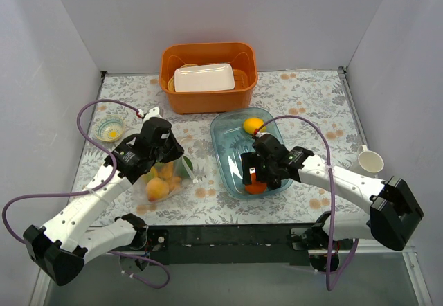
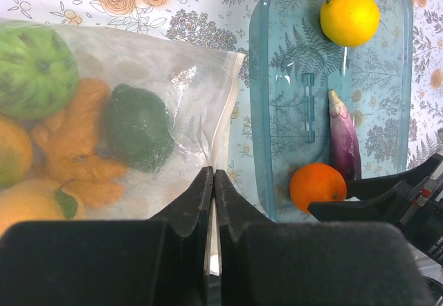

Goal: Place the food in the zip-top bag and seal the zipper
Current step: Pick up the fake fruit from the bin.

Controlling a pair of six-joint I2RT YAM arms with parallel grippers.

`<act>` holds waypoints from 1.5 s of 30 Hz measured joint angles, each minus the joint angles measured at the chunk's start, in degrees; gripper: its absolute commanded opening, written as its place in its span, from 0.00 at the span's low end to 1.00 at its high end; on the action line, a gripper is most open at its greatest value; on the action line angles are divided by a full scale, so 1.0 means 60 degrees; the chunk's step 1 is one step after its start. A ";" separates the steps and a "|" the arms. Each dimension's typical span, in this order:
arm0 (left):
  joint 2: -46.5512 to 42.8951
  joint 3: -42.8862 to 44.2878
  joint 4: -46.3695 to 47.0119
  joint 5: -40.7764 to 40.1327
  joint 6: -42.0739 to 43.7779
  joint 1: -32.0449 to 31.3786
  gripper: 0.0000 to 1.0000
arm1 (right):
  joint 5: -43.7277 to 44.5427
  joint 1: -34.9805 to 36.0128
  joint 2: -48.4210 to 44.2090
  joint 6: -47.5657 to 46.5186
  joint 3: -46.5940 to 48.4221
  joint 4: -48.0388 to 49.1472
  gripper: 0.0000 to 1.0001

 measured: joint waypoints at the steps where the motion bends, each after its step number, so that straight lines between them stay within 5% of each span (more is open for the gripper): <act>1: 0.0000 0.0000 0.0000 0.0000 0.0000 0.0000 0.00 | 0.0000 0.0000 0.0036 -0.0022 0.0029 -0.0036 0.98; 18: 0.0004 0.0000 0.0004 0.0044 0.0011 0.0000 0.00 | 0.0018 0.0138 0.0699 -0.0364 0.0339 -0.0484 0.97; 30: 0.0044 0.0000 0.0004 0.0073 0.0025 0.0000 0.00 | 0.0087 0.0237 0.0729 -0.0452 0.0339 -0.0481 0.75; 45: 0.0044 0.0000 0.0000 0.0069 0.0025 0.0000 0.00 | 0.0080 0.0302 0.0692 -0.0430 0.0339 -0.0412 0.68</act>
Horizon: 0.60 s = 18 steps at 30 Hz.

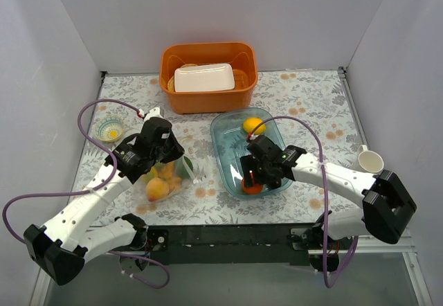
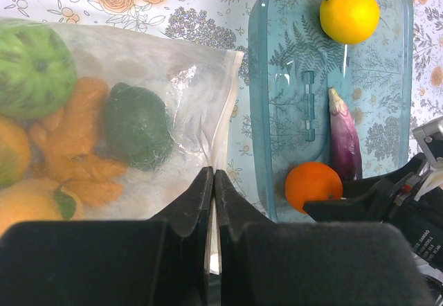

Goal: Place the food in the zip-top bag and seal the zipper
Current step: Pick up the fake fruit from the bin.

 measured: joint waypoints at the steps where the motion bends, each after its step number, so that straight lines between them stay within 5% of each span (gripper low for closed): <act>1: 0.0000 0.0000 0.0000 0.0000 0.0000 0.0000 0.00 | 0.0000 0.0007 -0.0033 0.0004 0.0000 0.0025 0.67; 18: 0.0000 0.0000 -0.0004 -0.0007 0.0000 0.0000 0.00 | -0.0437 0.0007 -0.1246 0.0353 0.0000 0.0794 0.65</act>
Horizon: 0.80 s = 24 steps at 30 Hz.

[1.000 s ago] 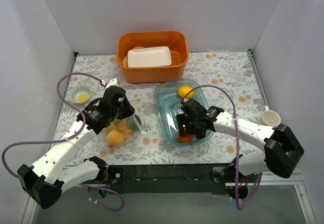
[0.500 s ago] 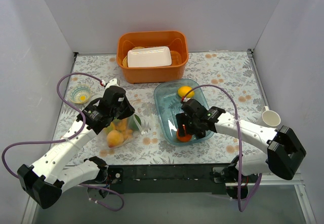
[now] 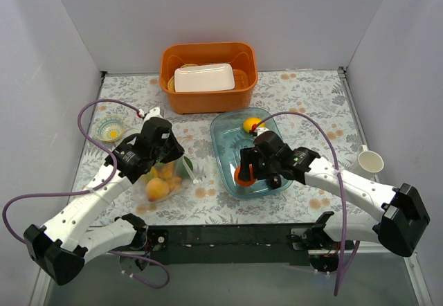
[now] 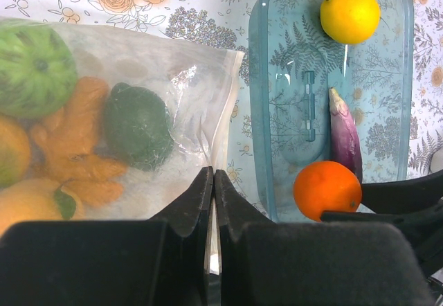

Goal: Place the food in the zip-top bag and seal the zipper
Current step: Pick up the fake fruit from the bin, then place the fake fruit in the zipper food storage bag.

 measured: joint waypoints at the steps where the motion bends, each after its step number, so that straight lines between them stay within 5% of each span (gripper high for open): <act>1: 0.0000 0.0000 0.0000 0.0000 0.0000 0.0000 0.00 | -0.0069 0.0000 -0.0051 0.0044 0.0000 0.0087 0.65; 10: -0.0073 0.0000 -0.0007 0.0004 0.0000 0.0000 0.00 | -0.0969 0.0000 0.0076 0.0255 0.0401 0.1184 0.65; 24: -0.0444 -0.0033 -0.0222 0.0004 -0.0029 0.0000 0.00 | -0.2251 0.0000 0.2976 0.0342 0.2561 0.3297 0.65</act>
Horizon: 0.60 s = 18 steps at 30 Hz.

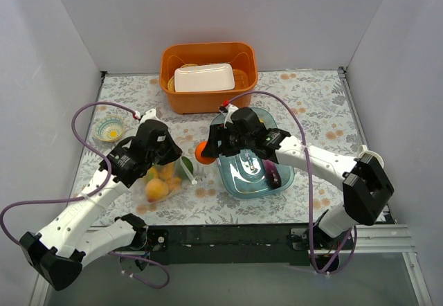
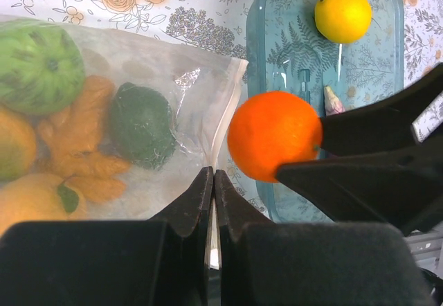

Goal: Place the food in the zip-top bag and seal the zipper
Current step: Place the fake fruit in the zipper food storage bag.

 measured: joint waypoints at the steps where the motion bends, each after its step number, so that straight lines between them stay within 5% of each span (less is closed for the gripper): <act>1: -0.0036 0.0000 -0.0018 0.0000 -0.0011 0.0000 0.00 | -0.0106 0.0000 0.0164 0.0022 0.0022 0.0117 0.65; 18: -0.0251 0.0000 -0.0153 -0.0098 -0.0149 0.0000 0.00 | -0.1657 0.0623 0.2076 0.1020 0.0554 0.2171 0.65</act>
